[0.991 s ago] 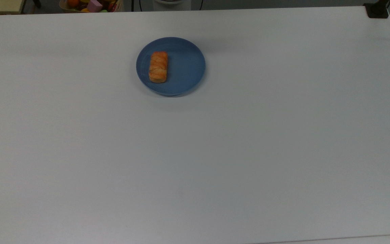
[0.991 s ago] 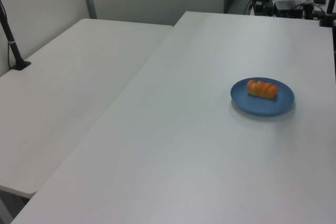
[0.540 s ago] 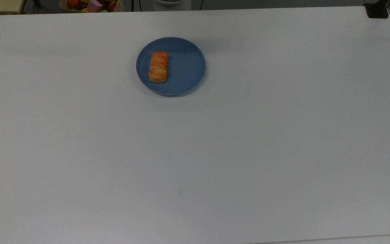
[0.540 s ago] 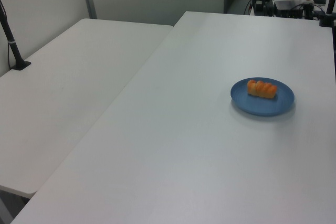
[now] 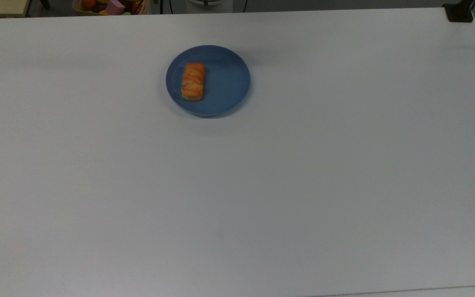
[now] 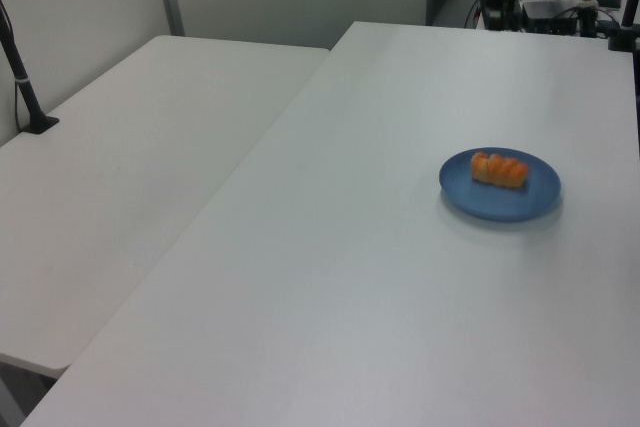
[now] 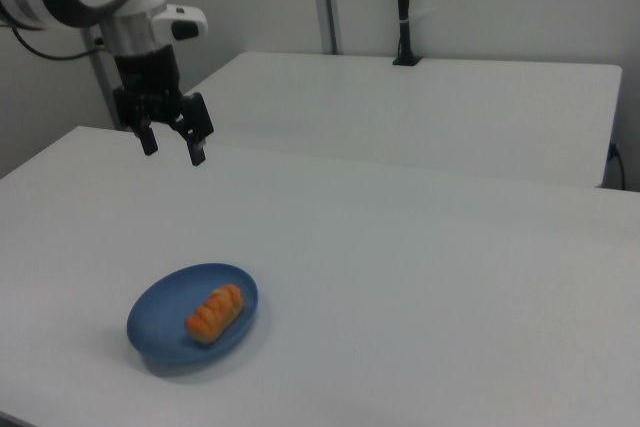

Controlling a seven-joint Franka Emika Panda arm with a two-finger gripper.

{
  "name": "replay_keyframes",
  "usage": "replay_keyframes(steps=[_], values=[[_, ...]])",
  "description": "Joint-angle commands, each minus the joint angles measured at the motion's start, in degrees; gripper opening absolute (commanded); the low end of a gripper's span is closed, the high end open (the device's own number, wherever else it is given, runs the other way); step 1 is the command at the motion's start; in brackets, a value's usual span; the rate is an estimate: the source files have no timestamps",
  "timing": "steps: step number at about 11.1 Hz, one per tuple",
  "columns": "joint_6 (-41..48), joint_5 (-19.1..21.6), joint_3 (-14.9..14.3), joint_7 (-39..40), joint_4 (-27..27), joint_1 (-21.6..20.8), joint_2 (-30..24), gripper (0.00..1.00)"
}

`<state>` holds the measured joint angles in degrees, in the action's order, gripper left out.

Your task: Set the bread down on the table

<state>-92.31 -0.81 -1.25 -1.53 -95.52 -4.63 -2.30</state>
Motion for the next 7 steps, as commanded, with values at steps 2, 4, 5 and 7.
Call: replay_keyframes(steps=[2,4,5,7], values=[[-9.29,-0.33,0.11,0.04,-9.67,-0.90,-0.43,1.00],[-13.22,-0.33,0.28,0.04,-15.28,-1.08,-0.51,1.00],[-16.99,-0.33,0.28,0.04,-18.53,-1.43,-0.60,1.00],[-20.53,-0.33,0.28,0.04,-21.80,-1.34,0.10,1.00]])
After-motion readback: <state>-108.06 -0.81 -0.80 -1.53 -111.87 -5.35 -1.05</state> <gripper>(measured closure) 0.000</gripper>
